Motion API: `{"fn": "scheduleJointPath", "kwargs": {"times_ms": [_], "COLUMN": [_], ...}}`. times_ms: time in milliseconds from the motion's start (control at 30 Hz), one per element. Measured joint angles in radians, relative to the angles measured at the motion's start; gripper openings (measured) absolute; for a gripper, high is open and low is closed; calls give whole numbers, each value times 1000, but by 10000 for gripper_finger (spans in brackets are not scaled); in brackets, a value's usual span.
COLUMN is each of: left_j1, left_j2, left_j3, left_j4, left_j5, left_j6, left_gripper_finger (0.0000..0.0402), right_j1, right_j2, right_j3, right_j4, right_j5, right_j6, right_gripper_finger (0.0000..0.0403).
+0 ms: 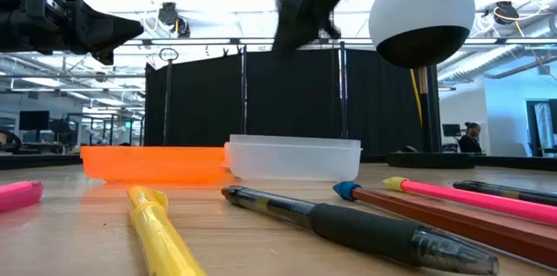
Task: Pick & place school supplies into a supply box
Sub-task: Put the black pen into the transparent supply box
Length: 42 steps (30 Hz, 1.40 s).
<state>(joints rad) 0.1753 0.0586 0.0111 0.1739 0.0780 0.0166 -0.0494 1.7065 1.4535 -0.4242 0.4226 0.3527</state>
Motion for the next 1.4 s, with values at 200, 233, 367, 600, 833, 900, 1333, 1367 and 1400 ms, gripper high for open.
{"fn": "scheduleJointPath", "kwargs": {"times_ms": [200, 233, 367, 600, 833, 900, 1333, 1367, 1400], "left_j1": [0, 0, 0, 0, 0, 0, 0, 0, 0], "left_j2": [0, 0, 0, 0, 0, 0, 1, 0, 0], "left_j3": [0, 0, 0, 0, 0, 0, 0, 0, 0], "left_j4": [-19, -19, -24, -30, -79, -82, -98, -97, -97], "left_j5": [0, 0, -31, -181, -188, -205, -421, -424, -428], "left_j6": [-54, -57, -85, 15, 79, 67, 125, 97, 62], "left_gripper_finger": [58, 58, 58, 58, 58, 58, 58, 58, 58], "right_j1": [47, 47, 39, -40, -79, -81, -82, -90, -100], "right_j2": [-206, -245, -375, -444, -436, -436, -436, -436, -436], "right_j3": [-228, -283, -551, -845, -919, -926, -1086, -1104, -1119], "right_j4": [295, 353, 618, 1007, 1085, 1085, 1316, 1376, 1423], "right_j5": [-47, -59, -85, -247, -318, -345, -346, -349, -350], "right_j6": [-151, -156, -196, -140, -141, -165, -245, -246, -243], "right_gripper_finger": [65, 55, 10, 1, 1, 2, 1, 1, 1]}}
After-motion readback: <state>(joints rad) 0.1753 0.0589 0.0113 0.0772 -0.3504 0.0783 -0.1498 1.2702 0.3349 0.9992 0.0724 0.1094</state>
